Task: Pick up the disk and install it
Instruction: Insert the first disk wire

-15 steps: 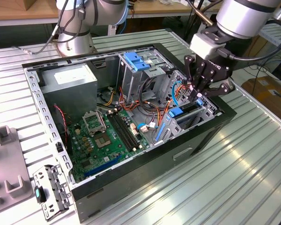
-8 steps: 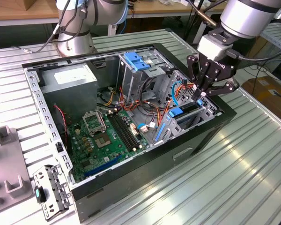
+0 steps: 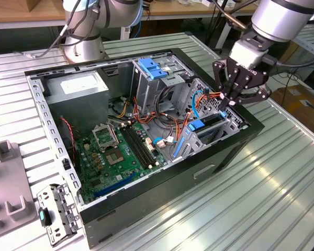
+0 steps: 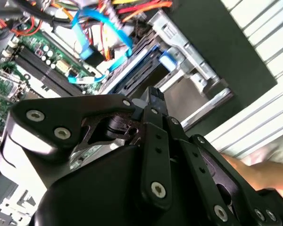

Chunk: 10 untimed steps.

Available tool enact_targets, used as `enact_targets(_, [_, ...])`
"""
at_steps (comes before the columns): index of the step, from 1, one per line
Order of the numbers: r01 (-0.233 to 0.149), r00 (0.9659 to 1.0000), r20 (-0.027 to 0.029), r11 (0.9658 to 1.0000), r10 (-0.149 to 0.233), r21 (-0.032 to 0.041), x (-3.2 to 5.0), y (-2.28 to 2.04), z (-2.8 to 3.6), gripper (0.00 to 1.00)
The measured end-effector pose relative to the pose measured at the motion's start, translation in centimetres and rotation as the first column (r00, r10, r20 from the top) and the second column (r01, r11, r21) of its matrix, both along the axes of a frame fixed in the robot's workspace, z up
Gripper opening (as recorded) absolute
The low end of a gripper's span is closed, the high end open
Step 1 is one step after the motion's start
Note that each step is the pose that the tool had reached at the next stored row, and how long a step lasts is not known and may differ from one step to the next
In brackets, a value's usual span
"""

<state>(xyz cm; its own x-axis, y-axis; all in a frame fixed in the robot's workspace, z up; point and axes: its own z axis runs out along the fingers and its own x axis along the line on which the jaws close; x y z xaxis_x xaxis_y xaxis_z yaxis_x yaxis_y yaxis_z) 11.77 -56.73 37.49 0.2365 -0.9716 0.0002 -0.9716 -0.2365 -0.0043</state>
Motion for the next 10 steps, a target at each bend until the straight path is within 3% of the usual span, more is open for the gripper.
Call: enact_targets(10, [-0.008,1.0000,-0.0051,1.0000,0.008,0.0000,3.65,0.29,0.00,0.11])
